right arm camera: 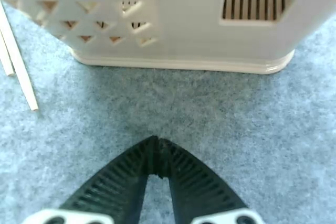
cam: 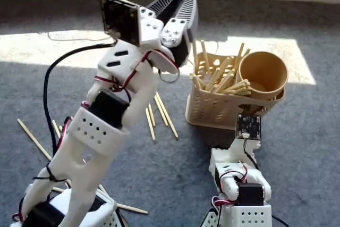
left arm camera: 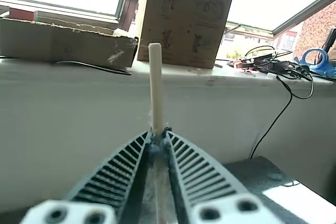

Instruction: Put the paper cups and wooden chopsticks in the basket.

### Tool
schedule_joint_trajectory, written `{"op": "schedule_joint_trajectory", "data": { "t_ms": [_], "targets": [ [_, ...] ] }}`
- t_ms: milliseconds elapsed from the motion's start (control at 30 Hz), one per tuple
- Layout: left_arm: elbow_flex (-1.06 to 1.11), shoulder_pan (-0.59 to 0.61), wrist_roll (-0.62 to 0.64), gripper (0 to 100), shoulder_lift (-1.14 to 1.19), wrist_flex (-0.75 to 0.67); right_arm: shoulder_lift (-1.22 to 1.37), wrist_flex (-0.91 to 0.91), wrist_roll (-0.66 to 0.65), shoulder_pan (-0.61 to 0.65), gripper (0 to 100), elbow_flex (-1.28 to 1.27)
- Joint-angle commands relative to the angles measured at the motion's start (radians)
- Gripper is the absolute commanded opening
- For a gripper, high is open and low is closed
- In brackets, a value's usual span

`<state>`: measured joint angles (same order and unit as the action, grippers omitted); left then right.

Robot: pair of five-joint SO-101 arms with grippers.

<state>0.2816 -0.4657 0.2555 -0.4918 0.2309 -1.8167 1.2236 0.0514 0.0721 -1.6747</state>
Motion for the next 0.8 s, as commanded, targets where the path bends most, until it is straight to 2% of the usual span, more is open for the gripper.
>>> {"op": "schedule_joint_trajectory", "data": {
  "t_ms": [0,200,333,600,767],
  "targets": [
    [-0.007,-0.025,-0.021,1,0.036,-0.028,-0.002,0.007,-0.009,0.007,0.8,-0.102],
    [-0.007,-0.058,-0.026,3,0.056,-0.012,-0.002,0.007,-0.009,0.007,0.8,-0.102],
    [-0.033,-0.068,-0.025,11,0.056,0.110,-0.002,0.007,-0.009,0.007,0.8,-0.102],
    [-0.180,-0.067,-0.029,11,0.051,0.359,-0.002,0.007,-0.009,0.007,0.8,-0.102],
    [-0.168,0.002,-0.029,11,-0.031,0.480,-0.002,0.007,-0.009,0.007,0.8,-0.102]
  ]
}}
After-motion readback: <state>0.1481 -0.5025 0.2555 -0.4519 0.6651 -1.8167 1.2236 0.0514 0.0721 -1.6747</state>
